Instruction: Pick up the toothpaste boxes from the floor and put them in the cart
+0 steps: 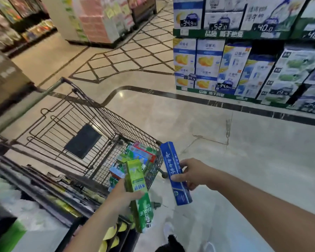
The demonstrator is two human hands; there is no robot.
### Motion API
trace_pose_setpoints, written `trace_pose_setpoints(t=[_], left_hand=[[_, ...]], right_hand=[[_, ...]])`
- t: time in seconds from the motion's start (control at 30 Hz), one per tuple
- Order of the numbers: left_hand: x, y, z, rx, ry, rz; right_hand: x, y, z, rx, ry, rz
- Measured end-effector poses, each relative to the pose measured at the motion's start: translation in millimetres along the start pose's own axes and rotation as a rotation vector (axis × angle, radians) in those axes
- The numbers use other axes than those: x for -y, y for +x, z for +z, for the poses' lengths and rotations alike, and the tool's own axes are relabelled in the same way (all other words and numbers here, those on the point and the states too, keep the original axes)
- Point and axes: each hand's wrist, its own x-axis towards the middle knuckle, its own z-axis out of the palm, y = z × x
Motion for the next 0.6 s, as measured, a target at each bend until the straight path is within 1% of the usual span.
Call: trace_pose_setpoints(t=[0.23, 0.47, 0.6], left_hand=[[-29, 64, -48, -0.055, -0.073, -0.005], [-30, 105, -92, -0.08, -0.198, -0.027], [-19, 112, -107, -0.17, -0.281, -0.05]], right_hand=[[54, 79, -9, 0.017, -0.14, 0.044], [116, 149, -5, 0.025, -0.384, 0.088], [137, 195, 16, 0.088, -0.548, 0.112]])
